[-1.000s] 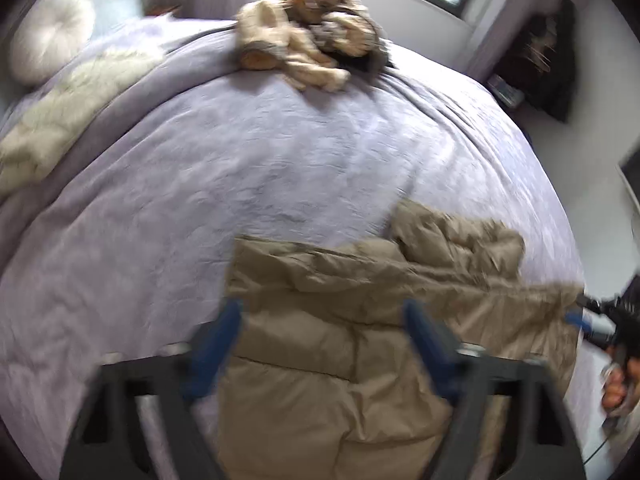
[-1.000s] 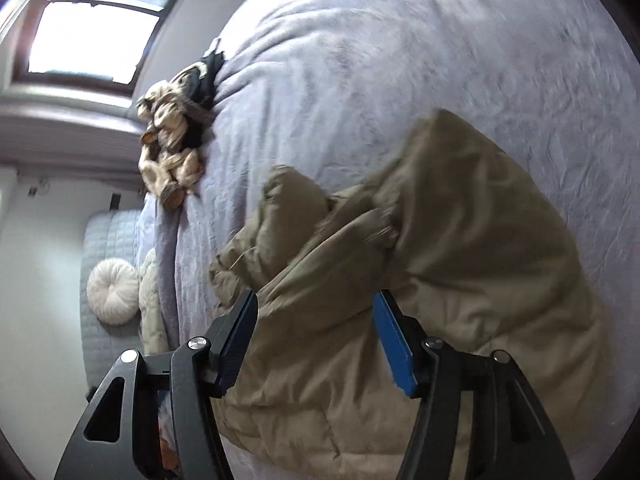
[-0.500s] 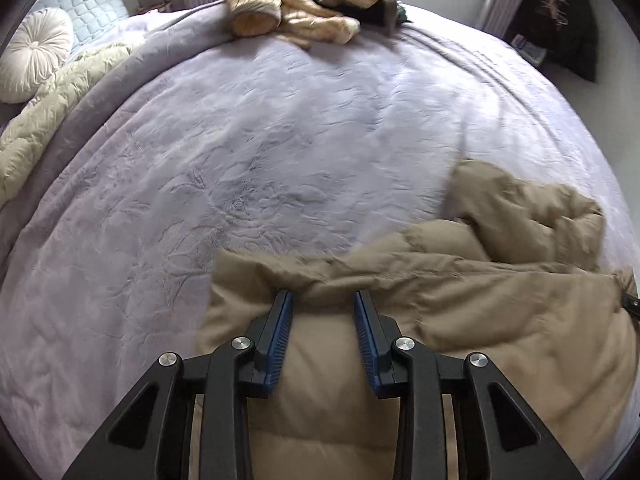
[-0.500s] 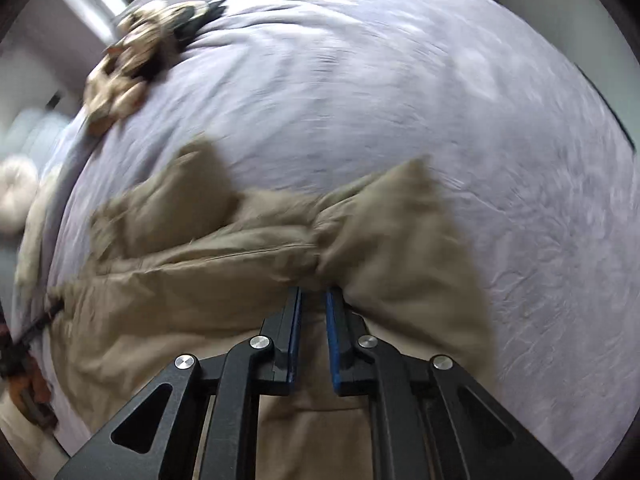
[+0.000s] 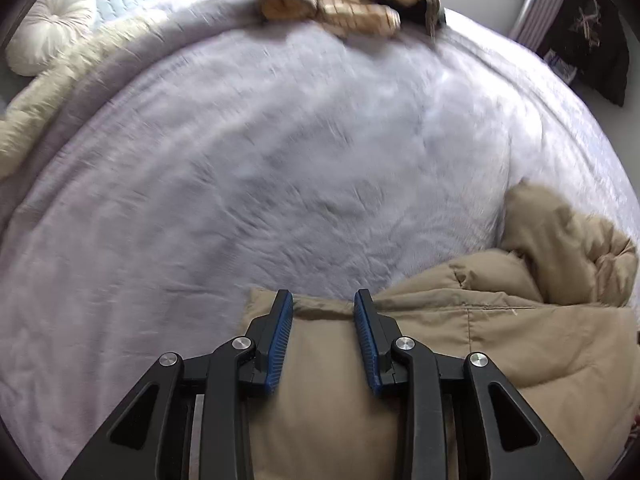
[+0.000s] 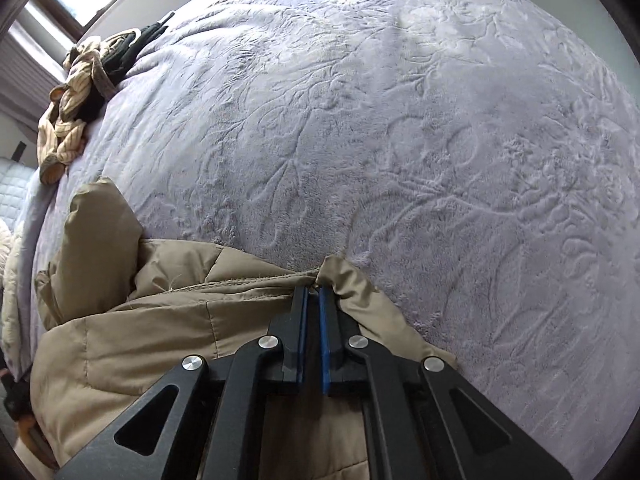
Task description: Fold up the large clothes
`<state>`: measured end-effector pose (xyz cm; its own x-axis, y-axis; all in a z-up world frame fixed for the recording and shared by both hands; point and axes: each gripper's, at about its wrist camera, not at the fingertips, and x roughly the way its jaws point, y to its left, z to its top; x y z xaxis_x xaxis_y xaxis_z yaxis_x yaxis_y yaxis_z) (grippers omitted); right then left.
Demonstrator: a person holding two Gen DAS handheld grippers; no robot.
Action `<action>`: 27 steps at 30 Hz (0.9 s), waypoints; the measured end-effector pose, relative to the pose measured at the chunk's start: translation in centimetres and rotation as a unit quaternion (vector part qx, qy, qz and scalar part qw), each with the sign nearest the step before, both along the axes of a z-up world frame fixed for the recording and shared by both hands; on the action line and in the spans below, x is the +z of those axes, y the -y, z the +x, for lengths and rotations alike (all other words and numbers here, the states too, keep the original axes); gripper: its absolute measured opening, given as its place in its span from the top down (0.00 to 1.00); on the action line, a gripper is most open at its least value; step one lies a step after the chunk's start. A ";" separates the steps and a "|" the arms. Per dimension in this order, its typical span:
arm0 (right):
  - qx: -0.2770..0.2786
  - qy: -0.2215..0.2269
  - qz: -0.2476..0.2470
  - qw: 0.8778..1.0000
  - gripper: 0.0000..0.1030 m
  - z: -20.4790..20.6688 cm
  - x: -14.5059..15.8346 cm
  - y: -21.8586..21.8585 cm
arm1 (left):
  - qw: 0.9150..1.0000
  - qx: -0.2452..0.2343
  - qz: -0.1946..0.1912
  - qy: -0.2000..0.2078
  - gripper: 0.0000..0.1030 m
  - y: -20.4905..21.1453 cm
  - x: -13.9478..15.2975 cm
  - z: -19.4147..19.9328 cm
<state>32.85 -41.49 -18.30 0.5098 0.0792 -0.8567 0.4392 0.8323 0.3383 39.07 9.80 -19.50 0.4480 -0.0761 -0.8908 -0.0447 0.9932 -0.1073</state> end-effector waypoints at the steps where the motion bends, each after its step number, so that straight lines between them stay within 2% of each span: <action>1: 0.002 -0.001 -0.001 1.000 0.97 0.0 0.1 0.1 | 1.000 0.004 0.002 0.012 0.66 -0.5 0.8 -0.6; 3: 0.005 0.000 -0.001 1.000 0.97 0.0 0.2 0.2 | 1.000 0.015 0.003 0.020 0.66 -1.6 1.4 -1.6; 6: 0.002 0.006 0.001 1.000 0.97 0.1 0.1 0.2 | 1.000 0.028 0.005 -0.014 0.66 -3.0 -0.9 -1.5; 8: -0.001 0.010 -0.004 1.000 0.97 -0.1 0.1 0.1 | 0.998 0.042 -0.010 -0.034 0.66 -3.6 -2.7 -1.0; 11: -0.005 0.009 -0.008 1.000 0.97 -0.4 0.4 0.0 | 0.998 0.057 -0.007 -0.039 0.66 -3.7 -3.0 -0.5; 17: -0.016 0.006 -0.001 1.000 0.87 -1.5 3.2 0.1 | 0.999 0.038 0.001 -0.030 0.66 -3.8 0.5 -1.9; 19: -0.012 0.017 0.005 1.000 0.70 -2.4 4.4 -0.2 | 0.999 0.027 0.003 -0.027 0.66 -3.8 1.9 -3.0; 21: -0.007 0.028 0.007 1.000 0.58 -3.6 5.7 -0.7 | 0.999 0.020 -0.004 -0.028 0.66 -3.7 2.9 -4.3; 27: 0.002 0.040 0.037 0.999 0.56 -7.8 7.7 -2.7 | 0.999 -0.002 -0.026 -0.038 0.66 -2.1 4.8 -8.9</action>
